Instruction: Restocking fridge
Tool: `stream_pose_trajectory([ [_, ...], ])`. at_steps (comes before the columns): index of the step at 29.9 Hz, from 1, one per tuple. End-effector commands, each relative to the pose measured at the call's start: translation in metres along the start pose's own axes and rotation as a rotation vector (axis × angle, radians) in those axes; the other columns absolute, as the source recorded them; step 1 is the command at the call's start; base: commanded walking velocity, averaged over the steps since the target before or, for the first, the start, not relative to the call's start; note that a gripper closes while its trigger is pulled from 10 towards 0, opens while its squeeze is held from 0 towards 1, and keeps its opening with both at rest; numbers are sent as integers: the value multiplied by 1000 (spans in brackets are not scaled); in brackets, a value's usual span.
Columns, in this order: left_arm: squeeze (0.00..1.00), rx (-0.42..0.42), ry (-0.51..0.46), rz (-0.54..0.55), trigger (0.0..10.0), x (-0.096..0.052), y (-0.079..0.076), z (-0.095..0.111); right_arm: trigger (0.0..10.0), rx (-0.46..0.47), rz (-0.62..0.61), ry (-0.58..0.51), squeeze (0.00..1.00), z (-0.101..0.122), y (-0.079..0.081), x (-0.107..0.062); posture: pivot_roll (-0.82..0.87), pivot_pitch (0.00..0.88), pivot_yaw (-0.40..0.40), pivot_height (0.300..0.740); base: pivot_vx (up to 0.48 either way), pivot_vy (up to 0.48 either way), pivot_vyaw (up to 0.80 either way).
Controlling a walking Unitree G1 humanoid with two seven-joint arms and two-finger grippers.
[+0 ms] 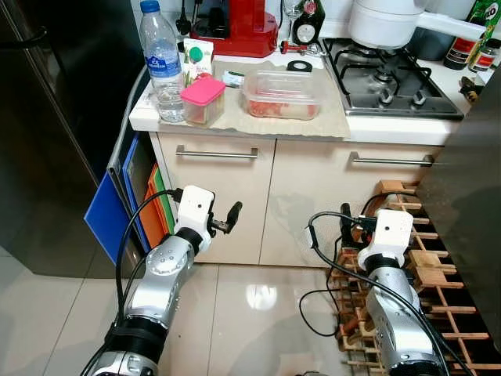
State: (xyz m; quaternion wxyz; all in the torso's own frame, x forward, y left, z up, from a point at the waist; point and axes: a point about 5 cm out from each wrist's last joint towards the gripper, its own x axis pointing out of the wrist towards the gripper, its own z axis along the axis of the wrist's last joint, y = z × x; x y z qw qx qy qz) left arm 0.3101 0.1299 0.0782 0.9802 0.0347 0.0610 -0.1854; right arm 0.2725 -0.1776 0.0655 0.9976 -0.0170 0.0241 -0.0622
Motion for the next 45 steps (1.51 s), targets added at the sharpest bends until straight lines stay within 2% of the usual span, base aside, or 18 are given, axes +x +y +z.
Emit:
stream_pose_trajectory([
  [1,0,1,-1,-9,10000,3,-1,2,10000,2,-6,18,0,-1,0,2,-5,0,12,740,0,476,-631],
  [19,0,3,-25,-10,10000,6,-1,5,10000,-1,7,19,0,-2,0,3,-3,0,5,740,0,433,-620],
  [32,0,25,-39,-26,10000,10,-1,9,10000,-17,4,18,0,-3,-1,2,-10,0,8,740,0,0,-601],
  [33,0,33,-55,-76,10000,10,-9,11,10000,-26,-7,19,0,-3,-3,3,-11,0,19,740,0,0,-600],
  [36,0,41,-68,-109,10000,10,-14,12,10000,-21,-16,16,0,-3,-3,4,-12,0,21,740,0,0,-600],
  [45,0,36,-85,-111,10000,13,-13,16,10000,-14,-22,11,0,-1,-3,6,-8,0,20,740,0,-480,-600],
])
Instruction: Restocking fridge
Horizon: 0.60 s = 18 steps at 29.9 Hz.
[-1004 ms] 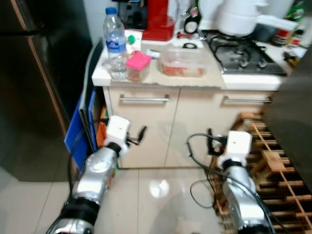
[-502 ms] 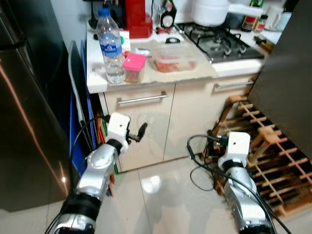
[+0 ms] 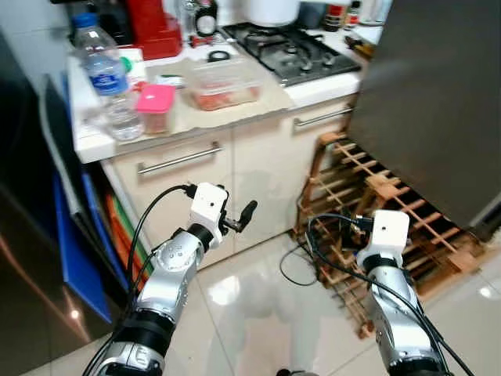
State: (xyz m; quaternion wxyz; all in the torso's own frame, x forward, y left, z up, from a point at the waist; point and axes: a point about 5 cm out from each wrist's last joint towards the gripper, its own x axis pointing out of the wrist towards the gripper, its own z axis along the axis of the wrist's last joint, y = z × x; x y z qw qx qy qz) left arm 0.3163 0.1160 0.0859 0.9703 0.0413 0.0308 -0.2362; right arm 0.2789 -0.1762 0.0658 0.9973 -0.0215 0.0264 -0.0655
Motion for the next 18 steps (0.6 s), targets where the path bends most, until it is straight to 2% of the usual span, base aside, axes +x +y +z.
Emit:
stream_pose_trajectory([
  [1,0,5,-26,-10,10000,4,-2,6,10000,-5,-15,7,0,-2,-5,0,-8,0,20,740,0,-480,-600],
  [9,0,0,-44,-15,10000,3,-4,7,10000,-7,-16,5,0,-1,-5,3,-5,0,15,740,0,-480,-597],
  [10,0,-27,-48,-6,10000,3,-2,7,10000,-7,-13,2,0,0,-4,4,-3,0,14,740,0,0,-600],
  [18,0,-34,-43,6,10000,5,0,7,10000,-12,-10,3,0,-1,-4,5,-5,0,12,740,0,0,-600],
])
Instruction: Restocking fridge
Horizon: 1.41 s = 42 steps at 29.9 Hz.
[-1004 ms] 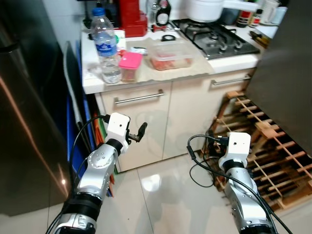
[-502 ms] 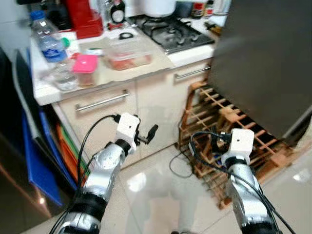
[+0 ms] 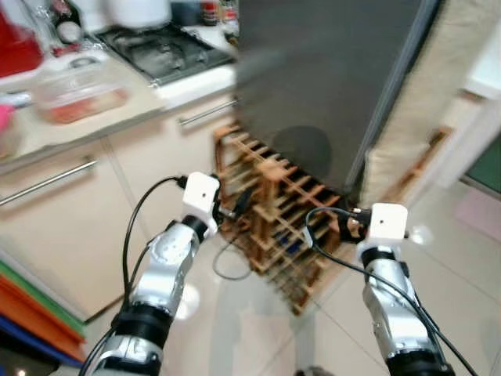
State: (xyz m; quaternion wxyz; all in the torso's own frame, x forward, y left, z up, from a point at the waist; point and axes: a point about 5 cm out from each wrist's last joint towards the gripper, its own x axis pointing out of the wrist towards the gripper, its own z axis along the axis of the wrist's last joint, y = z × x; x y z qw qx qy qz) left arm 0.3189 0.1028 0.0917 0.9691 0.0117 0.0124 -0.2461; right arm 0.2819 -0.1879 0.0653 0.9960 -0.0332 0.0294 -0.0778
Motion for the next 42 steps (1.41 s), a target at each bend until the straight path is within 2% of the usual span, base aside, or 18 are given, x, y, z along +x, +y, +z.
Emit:
stream_pose_trajectory([
  [1,0,15,15,30,10000,-2,10,0,10000,13,17,-4,0,1,8,0,-7,0,12,740,0,0,-594],
  [7,0,5,17,36,10000,0,11,0,10000,3,11,-41,0,6,7,0,-8,0,11,736,0,0,-551],
  [9,0,-3,15,49,10000,1,11,0,10000,-53,-2,-87,0,14,6,1,-8,0,11,736,0,0,0],
  [12,0,10,-20,141,10000,2,20,6,10000,-111,-61,-203,0,35,-1,3,-11,0,10,736,0,0,0],
  [15,0,-3,-36,186,10000,3,25,10,10000,-112,-96,-235,0,41,-6,4,-12,0,9,736,0,0,0],
  [17,0,-95,-13,265,10000,3,31,6,10000,-109,-124,-219,0,40,-12,6,-12,0,9,736,0,0,0],
  [19,0,-114,5,280,10000,2,31,2,10000,-103,-127,-208,0,38,-13,7,-11,0,9,736,0,0,0],
  [21,0,-200,45,305,10000,0,31,-8,10000,-91,-139,-189,0,34,-15,6,-10,0,9,736,0,0,0],
  [23,0,-218,53,309,10000,-3,31,-11,10000,-75,-156,-174,0,30,-18,5,-11,0,9,736,0,0,0],
  [29,0,-183,-5,276,10000,0,27,0,10000,-69,-150,-157,0,25,-17,2,-9,0,8,736,0,0,0],
  [31,0,-135,-45,243,10000,2,24,10,10000,-68,-141,-159,0,25,-16,1,-10,0,8,736,0,0,0],
  [32,0,-77,-103,196,10000,3,20,21,10000,-87,-132,-187,0,29,-15,0,-10,0,10,736,0,0,0],
  [35,0,-46,-120,173,10000,1,21,28,10000,-80,-138,-226,0,39,-15,-4,-11,0,13,736,0,0,0],
  [37,0,-22,-112,171,10000,-5,27,28,10000,-73,-122,-225,0,42,-16,-10,-12,0,12,736,0,0,0],
  [42,0,44,-22,179,10000,-39,51,9,10000,-65,-2,-187,0,37,-15,-39,-2,0,5,736,0,0,0],
])
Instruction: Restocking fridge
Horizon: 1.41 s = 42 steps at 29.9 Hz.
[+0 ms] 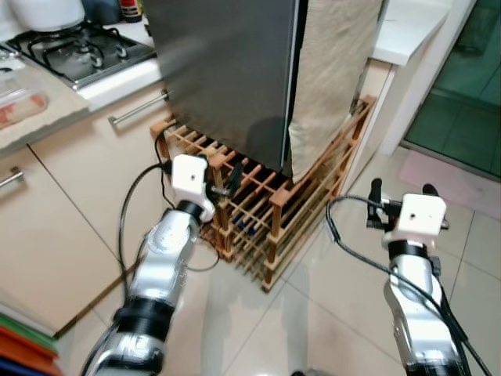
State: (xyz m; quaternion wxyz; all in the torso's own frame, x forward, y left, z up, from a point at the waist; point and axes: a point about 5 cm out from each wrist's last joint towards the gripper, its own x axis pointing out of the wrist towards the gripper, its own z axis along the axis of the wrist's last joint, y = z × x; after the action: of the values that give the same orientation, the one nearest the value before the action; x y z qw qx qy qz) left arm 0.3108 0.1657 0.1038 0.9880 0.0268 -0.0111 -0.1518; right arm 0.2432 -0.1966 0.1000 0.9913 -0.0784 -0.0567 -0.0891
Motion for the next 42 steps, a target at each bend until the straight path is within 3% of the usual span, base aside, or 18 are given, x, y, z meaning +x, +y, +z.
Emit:
stream_pose_trajectory([
  [1,0,12,31,-17,10000,-8,4,-5,10000,12,37,4,0,3,0,-6,-3,0,4,736,0,0,0],
  [5,0,6,31,-3,10000,-17,9,-5,10000,-5,11,56,0,-8,-11,-22,-10,0,3,736,0,0,0],
  [7,0,-16,-32,-13,10000,-16,-3,6,10000,-9,-13,57,0,-6,-12,-24,-16,0,2,736,0,0,0],
  [16,0,-81,-168,-36,10000,-5,-26,38,10000,-11,-40,3,0,9,-13,-7,-26,0,15,736,285,0,0],
  [33,0,-75,-199,-84,10000,2,-38,52,10000,-6,-50,-9,0,12,-12,6,-22,0,18,736,475,0,0],
  [35,0,1,-171,-64,10000,10,-40,55,10000,-5,-49,-8,0,12,-11,7,-23,0,18,736,0,0,0],
  [38,0,-80,-156,-113,10000,21,-45,63,10000,-5,-48,-7,0,12,-11,7,-23,0,17,736,0,0,0],
  [40,0,-63,-154,-127,10000,24,-48,66,10000,-5,-48,-6,0,12,-11,6,-28,0,18,736,0,0,0],
  [42,0,-96,-170,-199,10000,34,-59,78,10000,-8,-50,2,0,10,-12,4,-46,3,24,736,0,0,0],
])
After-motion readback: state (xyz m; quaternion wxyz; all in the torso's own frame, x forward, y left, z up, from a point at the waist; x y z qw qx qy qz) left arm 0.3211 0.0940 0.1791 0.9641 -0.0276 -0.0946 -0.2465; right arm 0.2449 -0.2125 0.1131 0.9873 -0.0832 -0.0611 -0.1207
